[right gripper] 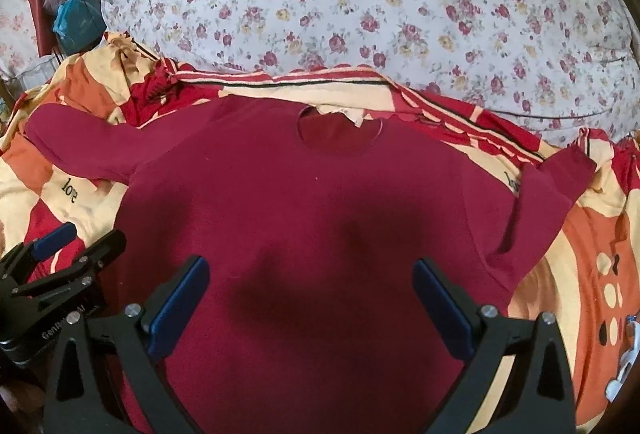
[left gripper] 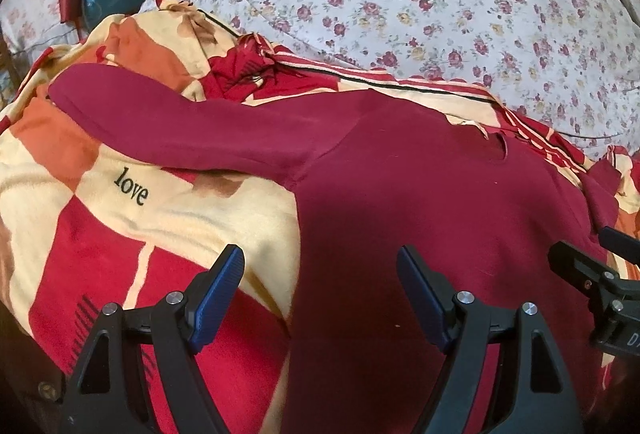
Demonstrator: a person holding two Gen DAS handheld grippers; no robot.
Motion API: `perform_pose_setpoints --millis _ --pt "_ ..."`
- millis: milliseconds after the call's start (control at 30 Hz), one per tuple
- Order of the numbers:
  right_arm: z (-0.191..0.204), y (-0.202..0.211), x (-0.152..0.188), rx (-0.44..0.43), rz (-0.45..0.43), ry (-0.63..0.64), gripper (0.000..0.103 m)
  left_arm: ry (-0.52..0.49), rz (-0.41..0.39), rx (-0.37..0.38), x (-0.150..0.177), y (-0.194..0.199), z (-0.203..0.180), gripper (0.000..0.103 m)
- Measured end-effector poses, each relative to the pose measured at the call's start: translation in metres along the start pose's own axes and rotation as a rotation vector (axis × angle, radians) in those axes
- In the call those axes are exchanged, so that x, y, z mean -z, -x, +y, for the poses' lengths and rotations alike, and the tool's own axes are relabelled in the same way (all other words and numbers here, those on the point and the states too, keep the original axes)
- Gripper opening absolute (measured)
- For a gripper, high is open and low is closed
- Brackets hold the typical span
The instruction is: Fold small clothes
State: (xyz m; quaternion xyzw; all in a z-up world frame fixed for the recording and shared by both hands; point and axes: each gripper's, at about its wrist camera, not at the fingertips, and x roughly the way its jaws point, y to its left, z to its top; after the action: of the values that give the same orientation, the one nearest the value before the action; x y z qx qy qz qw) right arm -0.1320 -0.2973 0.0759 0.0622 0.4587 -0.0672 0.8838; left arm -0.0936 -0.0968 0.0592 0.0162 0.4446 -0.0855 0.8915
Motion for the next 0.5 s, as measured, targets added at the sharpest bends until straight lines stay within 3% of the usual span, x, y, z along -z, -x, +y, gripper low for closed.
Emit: perform_pose_setpoints --millis 500 --pt "0.009 -0.022 -0.002 -0.017 0.026 0.010 0.103 0.012 0.010 -0.047 -0.008 -0.011 0.013 0.060"
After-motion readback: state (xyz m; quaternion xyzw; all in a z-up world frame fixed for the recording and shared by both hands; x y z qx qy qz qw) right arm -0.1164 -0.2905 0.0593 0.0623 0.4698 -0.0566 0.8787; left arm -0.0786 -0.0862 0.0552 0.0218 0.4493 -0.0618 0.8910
